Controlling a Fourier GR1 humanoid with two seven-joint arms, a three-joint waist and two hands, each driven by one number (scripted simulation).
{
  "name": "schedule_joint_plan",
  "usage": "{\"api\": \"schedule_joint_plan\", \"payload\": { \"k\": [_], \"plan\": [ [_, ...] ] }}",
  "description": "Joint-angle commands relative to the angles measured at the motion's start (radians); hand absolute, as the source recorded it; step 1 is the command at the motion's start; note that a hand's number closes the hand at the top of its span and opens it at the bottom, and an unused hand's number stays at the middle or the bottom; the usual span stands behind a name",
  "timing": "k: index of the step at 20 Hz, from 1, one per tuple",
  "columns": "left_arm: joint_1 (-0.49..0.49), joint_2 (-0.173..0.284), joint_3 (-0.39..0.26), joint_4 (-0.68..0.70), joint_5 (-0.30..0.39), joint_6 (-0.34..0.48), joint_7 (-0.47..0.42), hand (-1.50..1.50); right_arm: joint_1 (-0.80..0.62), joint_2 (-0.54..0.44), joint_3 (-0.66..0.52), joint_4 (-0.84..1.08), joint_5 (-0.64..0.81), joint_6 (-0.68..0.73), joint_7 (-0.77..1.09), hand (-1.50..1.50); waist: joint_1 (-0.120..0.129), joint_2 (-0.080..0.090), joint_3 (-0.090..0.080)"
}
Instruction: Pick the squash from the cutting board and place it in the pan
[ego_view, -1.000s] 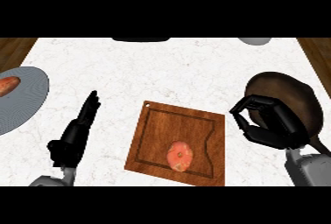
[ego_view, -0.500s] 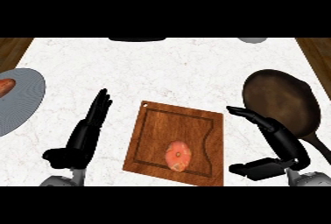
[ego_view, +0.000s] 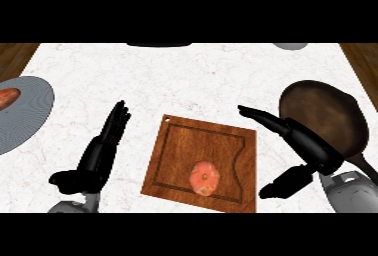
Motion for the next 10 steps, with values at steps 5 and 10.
{"api": "schedule_joint_plan", "payload": {
  "k": [5, 10],
  "plan": [
    [-0.014, -0.003, 0.012, 0.004, -0.01, -0.01, 0.003, 0.0, -0.156, 0.053, 0.239, -0.007, 0.227, 0.1, 0.292, -1.5, 0.006, 0.0, -0.001],
    [-0.008, -0.008, 0.025, 0.022, -0.009, -0.025, -0.003, 0.0, -0.202, 0.143, 0.359, 0.128, 0.401, 0.096, 0.312, -1.5, 0.009, 0.003, 0.0]
  ]
}}
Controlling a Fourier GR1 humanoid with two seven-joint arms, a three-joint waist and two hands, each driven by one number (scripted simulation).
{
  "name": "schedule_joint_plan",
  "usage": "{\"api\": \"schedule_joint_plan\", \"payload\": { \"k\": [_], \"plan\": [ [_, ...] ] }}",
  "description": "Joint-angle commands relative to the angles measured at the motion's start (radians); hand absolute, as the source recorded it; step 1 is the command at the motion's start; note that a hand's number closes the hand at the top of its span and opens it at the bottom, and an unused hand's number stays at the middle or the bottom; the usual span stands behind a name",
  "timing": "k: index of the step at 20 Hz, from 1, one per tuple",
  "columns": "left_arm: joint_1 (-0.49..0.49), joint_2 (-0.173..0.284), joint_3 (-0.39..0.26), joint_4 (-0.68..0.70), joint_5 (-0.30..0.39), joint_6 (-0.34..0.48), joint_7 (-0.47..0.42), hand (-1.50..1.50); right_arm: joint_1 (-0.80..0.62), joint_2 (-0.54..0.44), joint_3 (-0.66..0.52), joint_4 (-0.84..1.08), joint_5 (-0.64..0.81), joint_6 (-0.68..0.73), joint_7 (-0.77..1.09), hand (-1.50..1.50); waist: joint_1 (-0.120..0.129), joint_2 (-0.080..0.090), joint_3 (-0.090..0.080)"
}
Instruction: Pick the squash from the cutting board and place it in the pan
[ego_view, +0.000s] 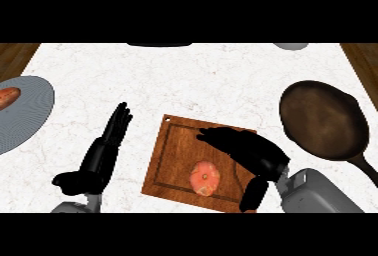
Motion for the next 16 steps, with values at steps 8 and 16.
{"api": "schedule_joint_plan", "payload": {
  "k": [8, 16],
  "plan": [
    [-0.02, -0.02, 0.084, 0.032, -0.016, -0.062, 0.004, 0.0, 0.05, 0.145, 0.048, 0.031, 0.22, 0.103, 0.125, -1.5, -0.012, 0.0, 0.001],
    [0.013, -0.075, 0.088, 0.02, -0.064, -0.078, 0.007, 0.0, 0.044, 0.24, -0.044, 0.148, 0.319, 0.116, 0.036, -1.5, -0.01, 0.0, 0.001]
  ]
}}
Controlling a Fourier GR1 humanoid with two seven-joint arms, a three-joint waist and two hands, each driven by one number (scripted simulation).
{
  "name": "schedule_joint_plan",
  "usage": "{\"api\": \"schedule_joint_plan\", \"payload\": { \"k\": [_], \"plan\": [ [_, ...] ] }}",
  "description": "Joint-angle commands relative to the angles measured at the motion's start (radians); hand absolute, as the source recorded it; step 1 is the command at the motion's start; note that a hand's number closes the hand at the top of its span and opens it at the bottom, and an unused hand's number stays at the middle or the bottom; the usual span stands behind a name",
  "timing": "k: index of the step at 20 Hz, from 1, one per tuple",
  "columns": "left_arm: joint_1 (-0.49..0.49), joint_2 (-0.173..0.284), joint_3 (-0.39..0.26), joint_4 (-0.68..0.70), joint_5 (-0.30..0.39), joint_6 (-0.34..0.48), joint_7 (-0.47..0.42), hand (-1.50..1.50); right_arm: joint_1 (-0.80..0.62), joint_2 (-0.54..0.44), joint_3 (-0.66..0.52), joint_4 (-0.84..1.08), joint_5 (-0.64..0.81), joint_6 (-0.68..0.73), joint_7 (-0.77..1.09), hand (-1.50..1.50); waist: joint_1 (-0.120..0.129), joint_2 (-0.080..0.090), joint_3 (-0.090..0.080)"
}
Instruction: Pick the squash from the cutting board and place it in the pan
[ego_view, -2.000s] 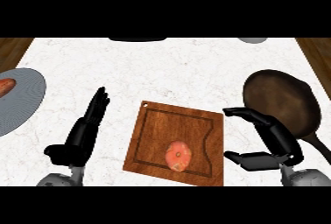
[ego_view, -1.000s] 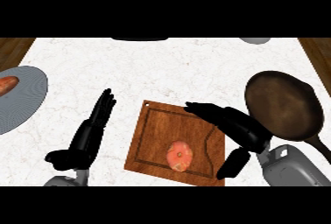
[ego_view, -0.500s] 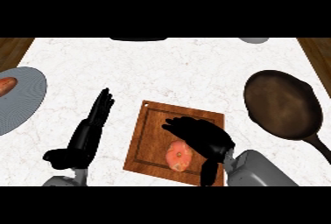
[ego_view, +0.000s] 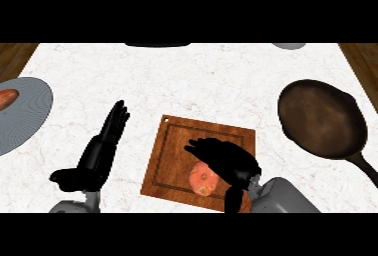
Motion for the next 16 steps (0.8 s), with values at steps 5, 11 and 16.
{"api": "schedule_joint_plan", "payload": {
  "k": [5, 11, 16],
  "plan": [
    [0.016, -0.019, 0.019, -0.068, -0.033, -0.014, 0.078, 0.0, 0.045, 0.134, -0.028, 0.101, 0.101, -0.065, -0.049, -1.5, 0.002, 0.0, 0.0],
    [0.053, -0.047, 0.035, -0.048, -0.064, -0.039, 0.015, 0.0, -0.008, 0.159, -0.118, 0.219, 0.153, -0.019, -0.109, -1.5, 0.003, 0.0, 0.0],
    [0.051, -0.078, 0.015, -0.118, -0.083, -0.028, 0.097, 0.0, -0.016, 0.159, -0.15, 0.34, 0.208, -0.067, -0.189, -1.5, 0.004, 0.0, 0.0]
  ]
}}
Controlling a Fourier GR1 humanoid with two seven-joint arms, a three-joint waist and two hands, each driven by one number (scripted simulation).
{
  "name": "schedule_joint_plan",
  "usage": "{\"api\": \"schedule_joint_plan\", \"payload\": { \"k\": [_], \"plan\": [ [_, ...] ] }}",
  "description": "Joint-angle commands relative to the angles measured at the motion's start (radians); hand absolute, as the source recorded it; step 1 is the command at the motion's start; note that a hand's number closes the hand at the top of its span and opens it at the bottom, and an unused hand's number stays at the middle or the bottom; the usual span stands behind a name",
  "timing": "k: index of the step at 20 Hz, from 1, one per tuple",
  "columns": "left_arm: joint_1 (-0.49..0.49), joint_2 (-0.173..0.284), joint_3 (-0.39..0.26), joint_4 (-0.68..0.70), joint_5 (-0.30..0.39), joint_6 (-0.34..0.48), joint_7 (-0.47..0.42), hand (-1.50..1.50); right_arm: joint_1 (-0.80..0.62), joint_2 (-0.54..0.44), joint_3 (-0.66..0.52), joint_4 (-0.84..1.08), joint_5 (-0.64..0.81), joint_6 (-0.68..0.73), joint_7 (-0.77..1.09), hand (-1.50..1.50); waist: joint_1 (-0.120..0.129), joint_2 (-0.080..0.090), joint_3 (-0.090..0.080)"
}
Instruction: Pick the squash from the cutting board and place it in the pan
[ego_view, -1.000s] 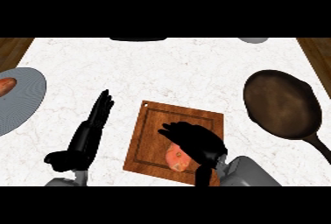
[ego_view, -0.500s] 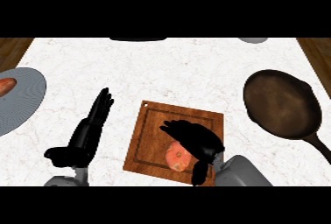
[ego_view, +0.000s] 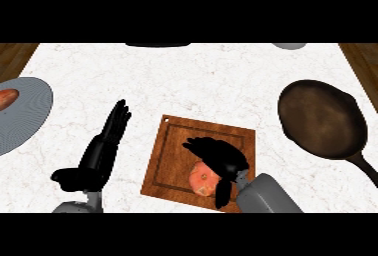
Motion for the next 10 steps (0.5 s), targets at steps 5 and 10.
{"api": "schedule_joint_plan", "payload": {
  "k": [5, 10],
  "plan": [
    [0.009, 0.019, 0.057, 0.064, 0.033, -0.068, -0.07, 0.0, -0.073, 0.021, 0.065, 0.145, 0.123, -0.028, -0.112, 1.5, 0.002, 0.001, 0.0],
    [-0.007, -0.005, 0.045, 0.013, 0.003, -0.051, -0.013, 0.0, -0.077, 0.031, 0.037, 0.198, 0.168, -0.083, -0.162, 1.5, 0.0, 0.001, 0.0]
  ]
}}
